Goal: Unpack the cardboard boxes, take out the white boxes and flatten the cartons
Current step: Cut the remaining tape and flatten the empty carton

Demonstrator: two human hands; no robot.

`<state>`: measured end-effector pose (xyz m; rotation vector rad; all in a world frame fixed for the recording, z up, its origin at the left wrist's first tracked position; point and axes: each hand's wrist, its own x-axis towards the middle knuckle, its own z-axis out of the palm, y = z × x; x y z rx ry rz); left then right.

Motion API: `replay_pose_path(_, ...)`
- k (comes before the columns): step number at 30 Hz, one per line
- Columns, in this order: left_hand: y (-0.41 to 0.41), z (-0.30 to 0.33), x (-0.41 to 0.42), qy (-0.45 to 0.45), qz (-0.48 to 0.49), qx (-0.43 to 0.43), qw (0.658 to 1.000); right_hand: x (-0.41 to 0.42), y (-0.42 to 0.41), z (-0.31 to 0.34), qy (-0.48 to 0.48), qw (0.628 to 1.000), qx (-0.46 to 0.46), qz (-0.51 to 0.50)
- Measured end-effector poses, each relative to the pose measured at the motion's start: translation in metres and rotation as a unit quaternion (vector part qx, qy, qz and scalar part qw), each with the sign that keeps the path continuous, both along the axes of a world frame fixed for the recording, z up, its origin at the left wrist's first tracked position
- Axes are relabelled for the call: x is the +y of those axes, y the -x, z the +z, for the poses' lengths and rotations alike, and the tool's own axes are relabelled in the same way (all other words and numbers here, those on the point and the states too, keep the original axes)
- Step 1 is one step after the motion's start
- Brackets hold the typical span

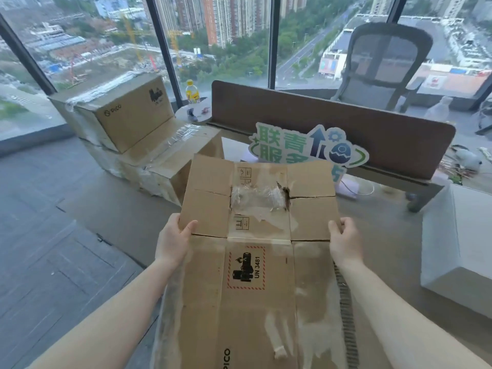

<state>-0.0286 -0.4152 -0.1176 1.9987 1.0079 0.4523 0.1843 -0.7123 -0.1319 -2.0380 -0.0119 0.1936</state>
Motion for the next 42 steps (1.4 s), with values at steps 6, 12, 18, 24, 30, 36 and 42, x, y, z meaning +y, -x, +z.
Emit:
replay_pose_path(6, 0.090, 0.029, 0.002, -0.019, 0.100, -0.022, 0.995, 0.049, 0.032, 0.022, -0.011, 0.995, -0.012, 0.100)
replay_pose_path(12, 0.182, 0.042, 0.017, -0.017, 0.213, -0.054, 0.975, 0.130, 0.080, 0.043, -0.025, 0.978, -0.036, 0.204)
replay_pose_path(18, 0.312, 0.033, 0.056, -0.009, 0.340, -0.045, 0.939, 0.246, 0.177, 0.053, -0.028, 0.943, -0.066, 0.325)
replay_pose_path(24, 0.430, 0.033, 0.113, -0.007, 0.423, -0.039, 0.905, 0.366, 0.285, 0.059, -0.032, 0.911, -0.075, 0.403)
replay_pose_path(30, 0.507, 0.024, 0.175, 0.013, 0.469, -0.040, 0.882, 0.458, 0.353, 0.060, -0.027, 0.897, -0.076, 0.434)
replay_pose_path(36, 0.531, 0.007, 0.237, 0.027, 0.509, -0.044, 0.859, 0.552, 0.382, 0.051, -0.021, 0.878, -0.073, 0.473)
replay_pose_path(42, 0.526, -0.011, 0.315, 0.041, 0.551, -0.037, 0.832, 0.663, 0.387, 0.021, -0.011, 0.856, -0.030, 0.515)
